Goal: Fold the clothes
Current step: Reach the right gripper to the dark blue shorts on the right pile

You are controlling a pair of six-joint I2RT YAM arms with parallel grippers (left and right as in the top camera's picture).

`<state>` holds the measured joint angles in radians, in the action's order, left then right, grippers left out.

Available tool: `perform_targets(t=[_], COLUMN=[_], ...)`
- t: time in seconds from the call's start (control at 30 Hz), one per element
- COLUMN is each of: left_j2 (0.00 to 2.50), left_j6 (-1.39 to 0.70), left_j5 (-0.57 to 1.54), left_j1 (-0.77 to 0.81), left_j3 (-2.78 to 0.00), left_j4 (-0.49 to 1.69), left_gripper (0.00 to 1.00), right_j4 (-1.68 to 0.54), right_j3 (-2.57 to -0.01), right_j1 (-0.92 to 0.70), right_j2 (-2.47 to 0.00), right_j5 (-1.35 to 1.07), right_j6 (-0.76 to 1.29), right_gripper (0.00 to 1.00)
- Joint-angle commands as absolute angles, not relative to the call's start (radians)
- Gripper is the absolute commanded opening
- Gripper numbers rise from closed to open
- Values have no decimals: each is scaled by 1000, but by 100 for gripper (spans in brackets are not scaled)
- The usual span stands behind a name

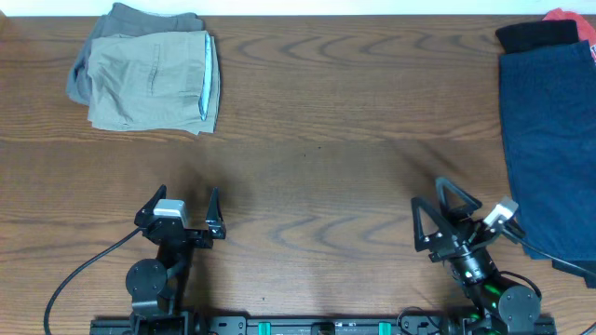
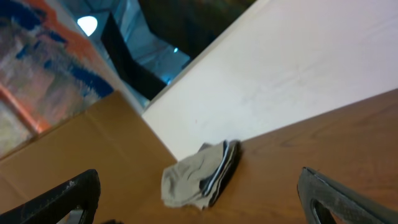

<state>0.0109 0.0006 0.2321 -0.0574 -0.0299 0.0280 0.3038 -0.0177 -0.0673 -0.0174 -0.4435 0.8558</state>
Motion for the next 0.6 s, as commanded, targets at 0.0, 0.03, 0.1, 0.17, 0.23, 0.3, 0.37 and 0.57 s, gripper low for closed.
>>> perform_targets(t=[0.0, 0.03, 0.1, 0.17, 0.23, 0.3, 0.37, 0.57], left_j2=[4, 4, 4, 4, 4, 4, 4, 4], left_j6=[7, 7, 7, 7, 7, 7, 7, 7], left_j5=[234, 234, 234, 234, 234, 234, 234, 234], left_j1=[-62, -62, -62, -62, -62, -62, -62, -62], left_j3=[-4, -4, -4, -4, -4, -4, -4, -4], left_j4=[46, 46, 46, 46, 46, 46, 46, 46], left_gripper=[98, 98, 98, 98, 98, 98, 98, 98], right_j4=[309, 303, 273, 229, 181, 117, 60, -115], right_j3=[-86, -108, -167, -235, -311, -405, -497, -830], right_j1=[-66, -66, -65, -66, -66, -65, -66, -65], right_j2=[-32, -45, -94, -165, -256, -373, -493, -897], right_j5=[-355, -347, -336, -319, -297, -248, -172, 59], right_j6=[820, 784, 696, 617, 523, 420, 355, 169], right_gripper=[99, 99, 99, 99, 99, 99, 99, 99])
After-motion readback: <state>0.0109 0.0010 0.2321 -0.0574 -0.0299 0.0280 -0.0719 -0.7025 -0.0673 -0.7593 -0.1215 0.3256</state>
